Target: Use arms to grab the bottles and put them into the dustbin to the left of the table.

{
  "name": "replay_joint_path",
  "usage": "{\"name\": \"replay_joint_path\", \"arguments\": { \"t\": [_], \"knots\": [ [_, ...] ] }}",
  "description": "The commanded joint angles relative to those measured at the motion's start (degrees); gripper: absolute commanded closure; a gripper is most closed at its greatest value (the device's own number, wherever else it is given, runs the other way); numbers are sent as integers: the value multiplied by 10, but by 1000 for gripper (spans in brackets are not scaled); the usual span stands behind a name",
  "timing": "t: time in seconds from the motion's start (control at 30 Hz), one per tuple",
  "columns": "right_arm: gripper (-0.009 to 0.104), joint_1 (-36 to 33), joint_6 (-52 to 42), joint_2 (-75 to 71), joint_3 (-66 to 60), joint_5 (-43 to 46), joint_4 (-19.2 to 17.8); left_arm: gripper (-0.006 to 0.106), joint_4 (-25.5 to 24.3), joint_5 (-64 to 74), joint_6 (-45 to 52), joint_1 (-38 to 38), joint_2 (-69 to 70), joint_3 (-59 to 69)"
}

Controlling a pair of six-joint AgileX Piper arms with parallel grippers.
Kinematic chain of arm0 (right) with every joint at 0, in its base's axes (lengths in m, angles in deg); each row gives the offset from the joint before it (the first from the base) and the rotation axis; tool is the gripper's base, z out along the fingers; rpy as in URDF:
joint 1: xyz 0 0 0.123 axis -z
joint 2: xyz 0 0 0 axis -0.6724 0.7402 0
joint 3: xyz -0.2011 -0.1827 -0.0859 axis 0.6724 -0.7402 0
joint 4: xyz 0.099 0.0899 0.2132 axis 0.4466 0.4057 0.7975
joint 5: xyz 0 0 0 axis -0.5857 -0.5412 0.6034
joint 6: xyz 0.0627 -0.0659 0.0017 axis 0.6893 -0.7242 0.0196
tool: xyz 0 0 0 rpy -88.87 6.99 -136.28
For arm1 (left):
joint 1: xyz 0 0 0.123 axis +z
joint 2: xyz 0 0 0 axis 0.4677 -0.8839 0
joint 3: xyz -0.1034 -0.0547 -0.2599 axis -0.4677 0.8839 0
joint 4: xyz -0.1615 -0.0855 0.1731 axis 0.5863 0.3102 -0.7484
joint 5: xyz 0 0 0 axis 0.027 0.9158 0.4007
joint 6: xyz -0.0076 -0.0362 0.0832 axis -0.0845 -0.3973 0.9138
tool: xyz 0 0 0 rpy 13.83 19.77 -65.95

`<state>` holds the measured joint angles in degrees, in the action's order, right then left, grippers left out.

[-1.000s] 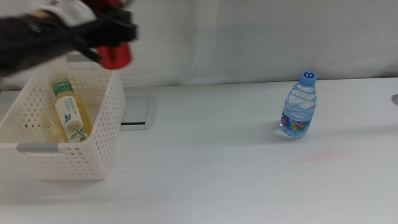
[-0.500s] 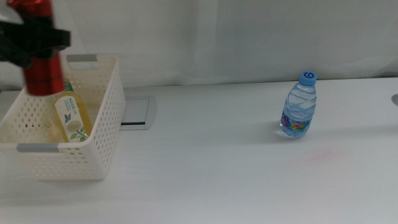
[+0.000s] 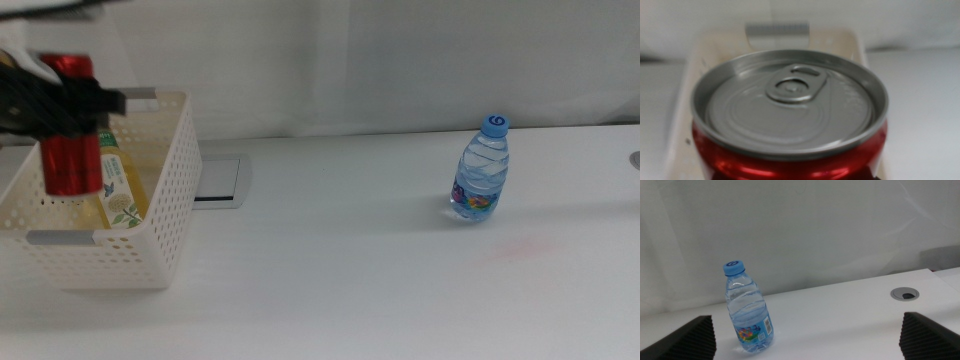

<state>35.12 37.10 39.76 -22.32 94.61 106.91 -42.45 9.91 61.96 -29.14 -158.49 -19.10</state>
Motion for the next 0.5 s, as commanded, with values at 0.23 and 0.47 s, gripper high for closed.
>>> {"name": "replay_joint_path", "arguments": {
  "t": [0.23, 0.47],
  "knots": [
    [-8, 3, -2, -3, -19, 8, -2, 103, -3, -44, -32, -4, -97, -8],
    [-8, 3, -2, -3, -19, 8, -2, 103, -3, -53, -33, -4, -123, -8]
  ]
}}
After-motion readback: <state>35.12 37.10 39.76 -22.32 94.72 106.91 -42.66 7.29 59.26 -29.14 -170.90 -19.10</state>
